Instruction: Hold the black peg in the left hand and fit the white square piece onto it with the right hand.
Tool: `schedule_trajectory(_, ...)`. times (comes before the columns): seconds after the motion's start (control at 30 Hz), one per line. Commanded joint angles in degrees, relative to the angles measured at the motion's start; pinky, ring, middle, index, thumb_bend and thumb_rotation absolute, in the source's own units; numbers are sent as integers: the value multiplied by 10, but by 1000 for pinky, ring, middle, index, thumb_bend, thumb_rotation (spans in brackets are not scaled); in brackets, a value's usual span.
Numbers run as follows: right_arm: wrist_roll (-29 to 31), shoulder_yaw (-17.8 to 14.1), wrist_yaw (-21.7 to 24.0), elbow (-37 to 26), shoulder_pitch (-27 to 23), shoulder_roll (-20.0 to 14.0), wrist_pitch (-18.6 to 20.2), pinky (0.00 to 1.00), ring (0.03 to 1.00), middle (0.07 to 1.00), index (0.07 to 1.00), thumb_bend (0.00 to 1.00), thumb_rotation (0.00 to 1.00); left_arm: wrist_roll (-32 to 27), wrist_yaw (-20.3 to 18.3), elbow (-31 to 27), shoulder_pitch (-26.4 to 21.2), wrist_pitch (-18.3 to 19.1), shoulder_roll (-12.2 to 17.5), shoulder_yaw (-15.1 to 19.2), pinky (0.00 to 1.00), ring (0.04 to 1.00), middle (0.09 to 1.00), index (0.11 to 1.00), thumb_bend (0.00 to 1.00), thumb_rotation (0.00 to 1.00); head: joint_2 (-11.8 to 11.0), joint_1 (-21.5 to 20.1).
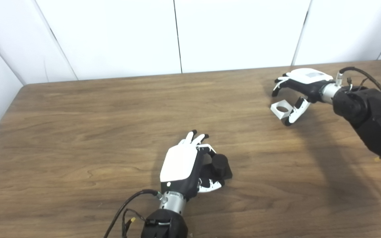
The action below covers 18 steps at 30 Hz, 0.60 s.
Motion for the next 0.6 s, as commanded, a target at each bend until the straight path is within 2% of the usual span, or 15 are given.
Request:
schedule_trajectory(0.0,-8,0,-3,-13,-26,-12,0,1000,1000,940,742,870,199,-1,-1,-1,0,-5,1,1,941,993,907,492,517,68,0,-1)
schedule_trajectory(0.57,-9,7,2,-8,-21,-19,-1,1000,1000,944,730,863,189,-2,-1,-3,-2,-5,0,1,945,992,907,492,517,68,5,1)
